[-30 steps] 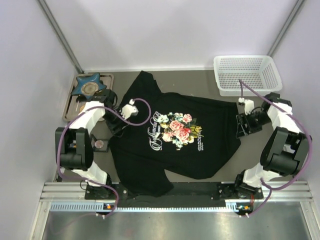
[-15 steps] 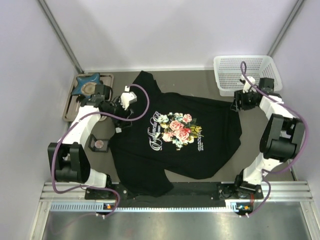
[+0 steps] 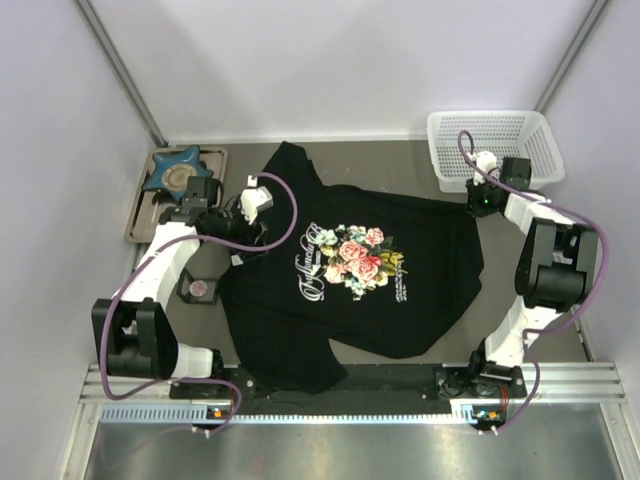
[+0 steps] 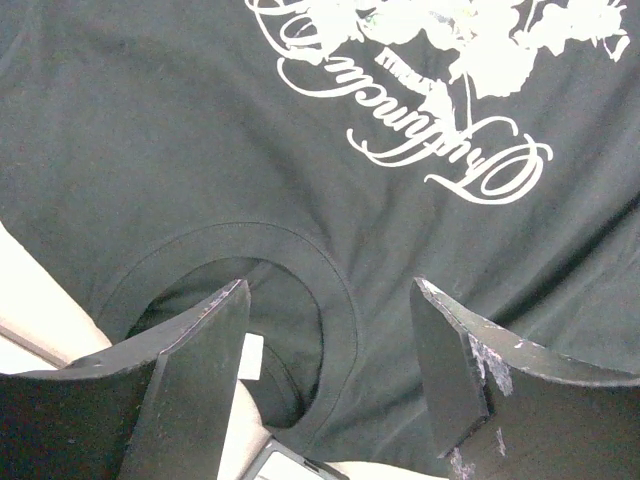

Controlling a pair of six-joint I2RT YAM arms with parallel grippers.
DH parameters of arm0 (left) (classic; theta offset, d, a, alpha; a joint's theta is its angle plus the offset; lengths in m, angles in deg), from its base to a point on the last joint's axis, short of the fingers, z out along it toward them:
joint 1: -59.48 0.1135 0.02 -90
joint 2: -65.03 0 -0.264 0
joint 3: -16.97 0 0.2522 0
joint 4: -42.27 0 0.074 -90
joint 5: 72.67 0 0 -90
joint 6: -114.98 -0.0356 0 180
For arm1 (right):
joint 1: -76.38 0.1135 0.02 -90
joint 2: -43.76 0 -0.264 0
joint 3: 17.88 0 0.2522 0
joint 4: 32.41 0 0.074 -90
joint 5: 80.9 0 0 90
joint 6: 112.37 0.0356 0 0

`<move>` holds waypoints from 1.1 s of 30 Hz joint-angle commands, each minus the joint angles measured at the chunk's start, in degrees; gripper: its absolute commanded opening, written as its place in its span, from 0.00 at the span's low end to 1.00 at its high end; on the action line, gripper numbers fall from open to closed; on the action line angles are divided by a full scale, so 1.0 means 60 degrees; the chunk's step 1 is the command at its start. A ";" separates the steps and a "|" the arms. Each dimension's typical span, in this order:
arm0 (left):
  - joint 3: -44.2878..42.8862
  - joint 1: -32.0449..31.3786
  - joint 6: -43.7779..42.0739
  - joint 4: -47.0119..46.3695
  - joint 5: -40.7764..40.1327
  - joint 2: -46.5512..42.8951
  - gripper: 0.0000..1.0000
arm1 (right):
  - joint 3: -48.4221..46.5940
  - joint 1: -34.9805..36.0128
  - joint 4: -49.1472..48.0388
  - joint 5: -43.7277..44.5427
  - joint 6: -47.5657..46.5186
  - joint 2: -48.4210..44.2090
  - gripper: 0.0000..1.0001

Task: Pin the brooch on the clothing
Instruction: Flatten out the clothes at the center of the board.

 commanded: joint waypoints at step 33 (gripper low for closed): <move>-0.2919 -1.1240 0.2894 -0.8982 -0.2147 0.6324 0.71 | -0.0955 0.0139 0.0358 -0.0049 0.1807 -0.2544 0.00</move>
